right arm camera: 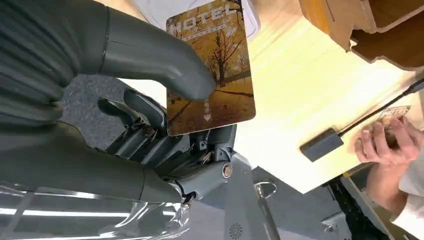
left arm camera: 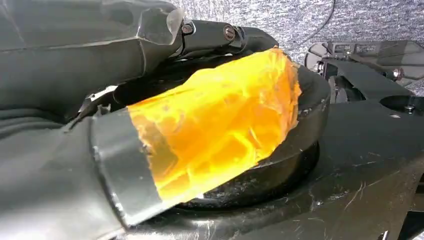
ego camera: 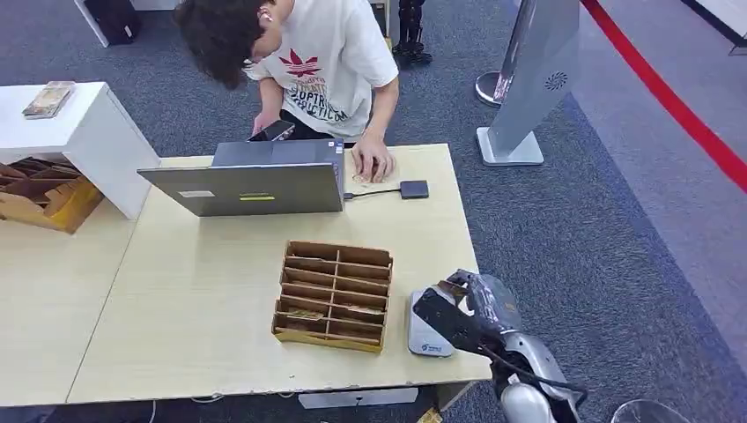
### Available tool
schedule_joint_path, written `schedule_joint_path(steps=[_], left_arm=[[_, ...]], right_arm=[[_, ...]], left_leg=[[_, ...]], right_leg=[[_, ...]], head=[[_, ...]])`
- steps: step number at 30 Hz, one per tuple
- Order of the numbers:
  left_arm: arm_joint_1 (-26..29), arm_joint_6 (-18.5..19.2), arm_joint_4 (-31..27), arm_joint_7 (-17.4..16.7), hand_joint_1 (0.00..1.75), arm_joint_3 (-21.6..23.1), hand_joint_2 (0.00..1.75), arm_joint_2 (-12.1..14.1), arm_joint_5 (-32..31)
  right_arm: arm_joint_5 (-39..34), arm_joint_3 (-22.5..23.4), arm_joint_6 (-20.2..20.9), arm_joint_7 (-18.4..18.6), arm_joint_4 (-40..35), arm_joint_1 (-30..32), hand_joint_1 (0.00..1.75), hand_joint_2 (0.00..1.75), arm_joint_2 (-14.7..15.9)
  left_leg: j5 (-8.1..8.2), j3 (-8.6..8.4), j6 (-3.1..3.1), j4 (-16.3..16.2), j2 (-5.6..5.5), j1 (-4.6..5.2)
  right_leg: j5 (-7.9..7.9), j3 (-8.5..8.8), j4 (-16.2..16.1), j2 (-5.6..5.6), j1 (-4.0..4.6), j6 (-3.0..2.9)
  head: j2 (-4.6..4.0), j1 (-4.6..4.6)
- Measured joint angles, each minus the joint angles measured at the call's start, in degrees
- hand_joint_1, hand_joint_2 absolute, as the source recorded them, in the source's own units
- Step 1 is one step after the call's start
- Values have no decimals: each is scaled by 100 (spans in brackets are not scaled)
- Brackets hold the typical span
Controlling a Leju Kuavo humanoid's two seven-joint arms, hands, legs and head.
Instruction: Pass the card to the sensor for recognition and then transmit it.
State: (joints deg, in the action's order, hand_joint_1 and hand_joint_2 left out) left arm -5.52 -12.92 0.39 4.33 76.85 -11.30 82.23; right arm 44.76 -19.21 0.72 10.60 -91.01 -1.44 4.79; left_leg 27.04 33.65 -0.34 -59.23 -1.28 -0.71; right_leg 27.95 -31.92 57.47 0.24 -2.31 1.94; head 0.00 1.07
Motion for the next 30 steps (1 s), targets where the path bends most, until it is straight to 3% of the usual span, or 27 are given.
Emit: schedule_joint_path(steps=[30], left_arm=[[-14, 50, 11, -59, 0, 218, 0, 4, 179]], right_arm=[[31, 101, 18, 260, 985, -174, 175, 175, -39]], left_leg=[[0, -1, 0, 0, -1, 0]], right_leg=[[0, 1, 0, 0, 0, 0]], head=[[0, 0]])
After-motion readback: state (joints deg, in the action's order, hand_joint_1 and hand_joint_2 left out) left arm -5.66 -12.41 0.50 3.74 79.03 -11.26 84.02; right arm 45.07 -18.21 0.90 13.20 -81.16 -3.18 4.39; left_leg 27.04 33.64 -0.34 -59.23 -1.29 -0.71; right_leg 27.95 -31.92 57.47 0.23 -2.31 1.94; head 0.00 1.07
